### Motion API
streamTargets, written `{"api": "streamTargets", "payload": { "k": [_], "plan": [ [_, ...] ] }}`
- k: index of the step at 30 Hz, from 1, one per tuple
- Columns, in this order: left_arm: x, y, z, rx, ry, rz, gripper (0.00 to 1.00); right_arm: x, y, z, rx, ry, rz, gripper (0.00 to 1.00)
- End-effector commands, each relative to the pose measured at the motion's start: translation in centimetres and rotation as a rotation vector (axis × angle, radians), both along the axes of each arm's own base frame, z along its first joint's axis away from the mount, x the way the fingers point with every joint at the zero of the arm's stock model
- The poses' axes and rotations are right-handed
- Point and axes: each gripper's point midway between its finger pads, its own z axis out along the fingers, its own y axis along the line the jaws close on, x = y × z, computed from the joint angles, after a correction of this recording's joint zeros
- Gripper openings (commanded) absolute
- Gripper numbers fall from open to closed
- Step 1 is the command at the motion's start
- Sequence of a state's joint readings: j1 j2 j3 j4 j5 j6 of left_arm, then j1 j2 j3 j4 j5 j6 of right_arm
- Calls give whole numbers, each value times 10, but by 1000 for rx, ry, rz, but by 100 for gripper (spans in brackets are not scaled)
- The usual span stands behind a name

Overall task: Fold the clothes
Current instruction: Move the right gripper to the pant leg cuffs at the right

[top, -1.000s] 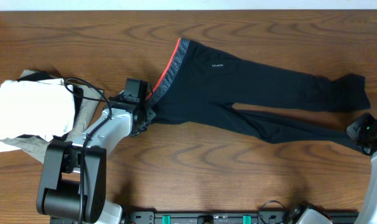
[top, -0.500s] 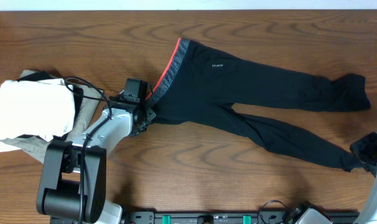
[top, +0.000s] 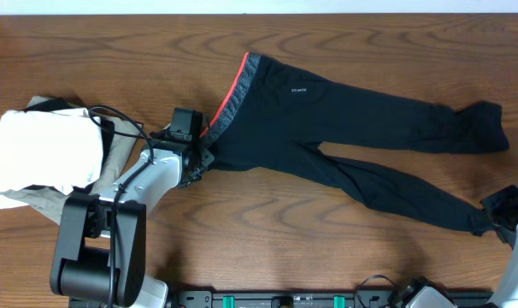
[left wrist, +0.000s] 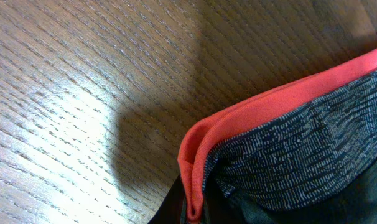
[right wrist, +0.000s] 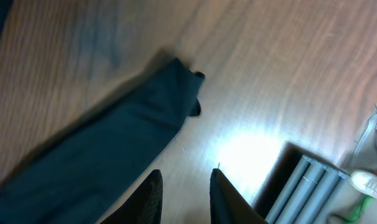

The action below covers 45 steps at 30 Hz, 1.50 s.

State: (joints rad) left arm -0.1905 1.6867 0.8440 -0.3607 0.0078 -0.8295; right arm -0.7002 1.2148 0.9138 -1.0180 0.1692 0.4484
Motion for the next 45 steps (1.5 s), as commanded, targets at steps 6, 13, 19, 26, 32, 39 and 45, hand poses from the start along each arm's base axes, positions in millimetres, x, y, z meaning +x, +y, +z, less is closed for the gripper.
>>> {"api": "streamTargets", "payload": {
  "k": [6,13,19,26,32,39,45],
  "plan": [
    [-22,14,-20,61,83,2,6,0,-14,-47,22,-16,-94,27],
    [-21,14,-20,61,82,2,6,2,-28,-63,28,-8,-127,27],
    [-21,14,-20,61,82,3,6,-2,-34,-80,56,23,-153,27],
    [-22,14,-20,61,83,3,6,-4,-31,-97,99,70,-153,26],
    [-21,14,-20,61,82,3,6,1,-31,-98,105,45,-149,1],
    [-22,14,-20,61,83,2,6,12,-26,-93,143,-12,-133,1],
    [-22,14,-20,61,83,2,6,36,-17,-34,163,-150,-40,1]
  ]
}}
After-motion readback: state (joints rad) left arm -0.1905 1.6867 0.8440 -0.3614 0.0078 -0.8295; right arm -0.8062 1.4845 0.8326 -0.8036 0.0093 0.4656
